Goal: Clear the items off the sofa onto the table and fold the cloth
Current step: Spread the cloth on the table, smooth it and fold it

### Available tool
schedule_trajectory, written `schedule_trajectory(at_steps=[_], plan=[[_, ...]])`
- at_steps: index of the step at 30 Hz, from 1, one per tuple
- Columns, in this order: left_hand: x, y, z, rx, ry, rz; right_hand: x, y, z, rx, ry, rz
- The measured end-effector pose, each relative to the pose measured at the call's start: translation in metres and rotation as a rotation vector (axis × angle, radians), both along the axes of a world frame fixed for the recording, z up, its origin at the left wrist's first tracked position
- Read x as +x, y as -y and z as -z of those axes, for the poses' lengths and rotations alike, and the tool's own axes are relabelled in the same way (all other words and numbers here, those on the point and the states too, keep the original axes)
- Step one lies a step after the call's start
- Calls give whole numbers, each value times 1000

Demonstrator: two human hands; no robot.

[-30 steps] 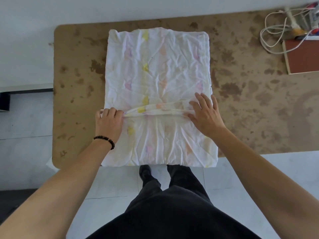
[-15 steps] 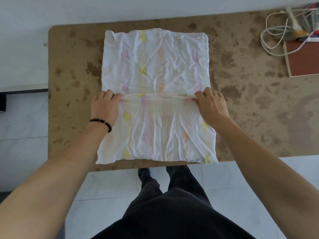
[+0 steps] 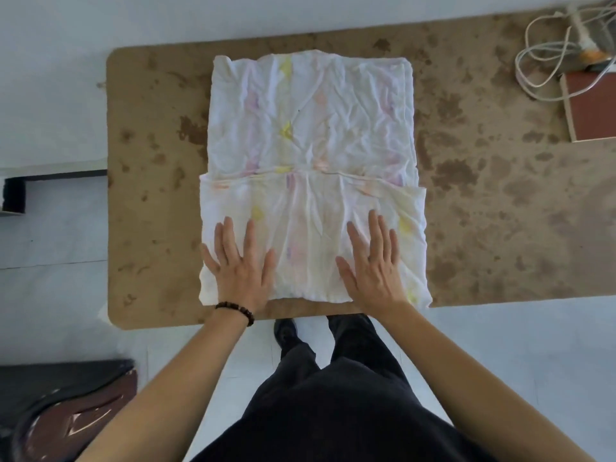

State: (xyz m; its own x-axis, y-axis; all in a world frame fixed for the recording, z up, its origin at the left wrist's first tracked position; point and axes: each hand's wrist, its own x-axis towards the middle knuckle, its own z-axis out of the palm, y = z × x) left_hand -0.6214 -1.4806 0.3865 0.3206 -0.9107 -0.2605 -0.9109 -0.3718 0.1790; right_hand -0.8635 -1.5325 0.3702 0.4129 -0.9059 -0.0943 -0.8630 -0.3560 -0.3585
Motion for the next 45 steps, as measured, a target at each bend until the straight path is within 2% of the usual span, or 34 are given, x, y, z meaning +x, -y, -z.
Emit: schedule_trajectory(at_steps=[2,4,6,9,12,14,19,23,26,31,36,41,45], plan=[[13,-30,14,269,26,97,-14,-23,11,129,-132,-136],[30,-38,24,355,-12,174,-29,-30,18,183,-212,-198],[40,-33,20,341,-90,189,-33,-28,15,179,-195,-213],[45,-34,10,240,-57,326,-29,-30,5,192,-210,-170],[47,-50,8,286,-18,510,-34,-43,-3,302,-391,32],[46,-57,10,296,5,498,-41,-51,-8,351,-443,180],[36,-62,4,207,-116,347,-46,-70,-22,285,-381,185],[40,-75,-9,221,-176,384,-42,-84,-37,307,-287,242],[53,-95,-26,107,-257,323,-41,-99,-55,208,-134,349],[67,-119,-62,-145,-278,301,-32,-114,-87,29,-60,469],[74,-124,-84,-157,-313,308,-25,-118,-107,-41,-23,515],[86,-84,-98,-258,-361,170,-24,-83,-127,-76,9,549],[94,-16,-108,-235,-426,149,-23,-16,-140,-37,38,555]])
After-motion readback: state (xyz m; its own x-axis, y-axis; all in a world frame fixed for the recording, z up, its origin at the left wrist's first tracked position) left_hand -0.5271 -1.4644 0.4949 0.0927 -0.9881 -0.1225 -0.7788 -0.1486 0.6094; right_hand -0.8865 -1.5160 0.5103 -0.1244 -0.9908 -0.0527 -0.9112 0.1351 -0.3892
